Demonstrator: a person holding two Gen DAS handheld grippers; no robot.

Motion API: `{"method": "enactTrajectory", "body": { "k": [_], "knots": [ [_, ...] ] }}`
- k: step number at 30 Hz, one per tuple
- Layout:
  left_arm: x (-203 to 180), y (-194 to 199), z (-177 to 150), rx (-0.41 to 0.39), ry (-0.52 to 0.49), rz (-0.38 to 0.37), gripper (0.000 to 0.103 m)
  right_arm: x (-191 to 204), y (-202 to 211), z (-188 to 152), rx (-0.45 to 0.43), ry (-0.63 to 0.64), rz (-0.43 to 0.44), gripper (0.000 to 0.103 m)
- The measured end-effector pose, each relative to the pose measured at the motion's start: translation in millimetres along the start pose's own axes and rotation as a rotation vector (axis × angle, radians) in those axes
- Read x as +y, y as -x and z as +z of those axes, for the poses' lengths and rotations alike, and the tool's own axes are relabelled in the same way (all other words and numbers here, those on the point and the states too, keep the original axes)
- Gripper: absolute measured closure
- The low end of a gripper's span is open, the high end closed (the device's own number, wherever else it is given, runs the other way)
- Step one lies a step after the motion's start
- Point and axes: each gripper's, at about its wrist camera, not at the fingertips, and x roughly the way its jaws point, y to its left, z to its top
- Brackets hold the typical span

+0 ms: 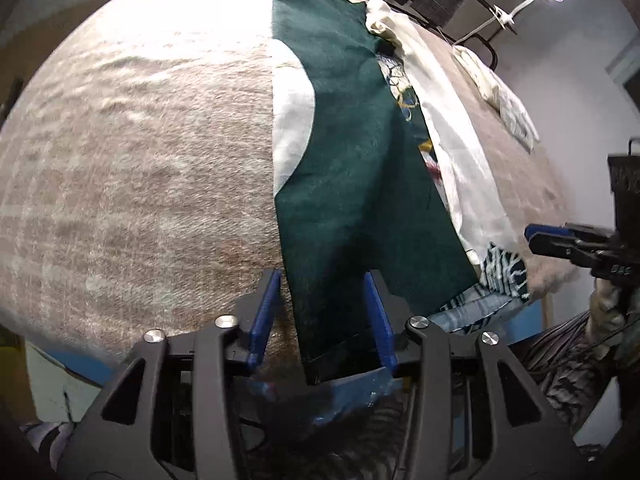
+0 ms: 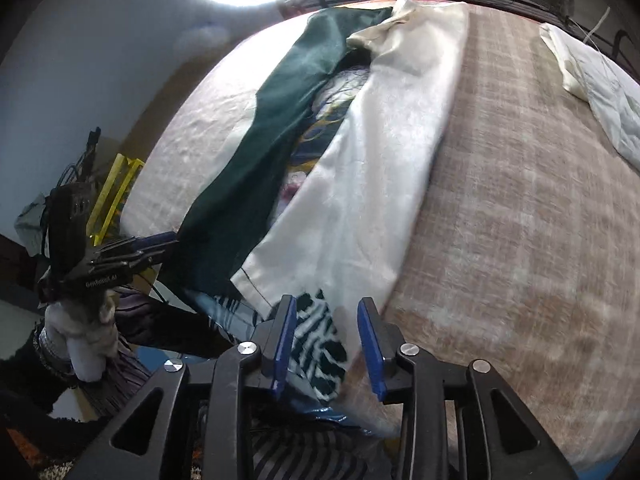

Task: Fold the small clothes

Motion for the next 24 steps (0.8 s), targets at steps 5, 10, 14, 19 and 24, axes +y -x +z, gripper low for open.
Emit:
{"method": "enactTrajectory", "body": {
  "k": [5, 10, 14, 19, 24],
  "knots": [
    [6, -3, -1, -0.006, 0.018, 0.007, 0.100, 45, -15, 4, -0.034, 0.134, 0.017, 0.064],
    [11, 1, -3, -0.019, 0.020, 0.022, 0.101, 88, -46, 4, -0.020, 0.315, -0.070, 0.062],
    [10, 6, -5, -0.023, 0.008, -0.017, 0.101, 86, -64, 4, 0.011, 0.366, -0.150, 0.090],
    [16, 5, -3, 0.008, 0.053, -0.041, 0.066, 78, -51, 5, -0.001, 0.336, -0.075, 0.103],
    [29, 9, 2, -0.015, 0.113, -0.046, 0.064, 99, -48, -7, 0.014, 0.458, -0.053, 0.103]
  ]
}}
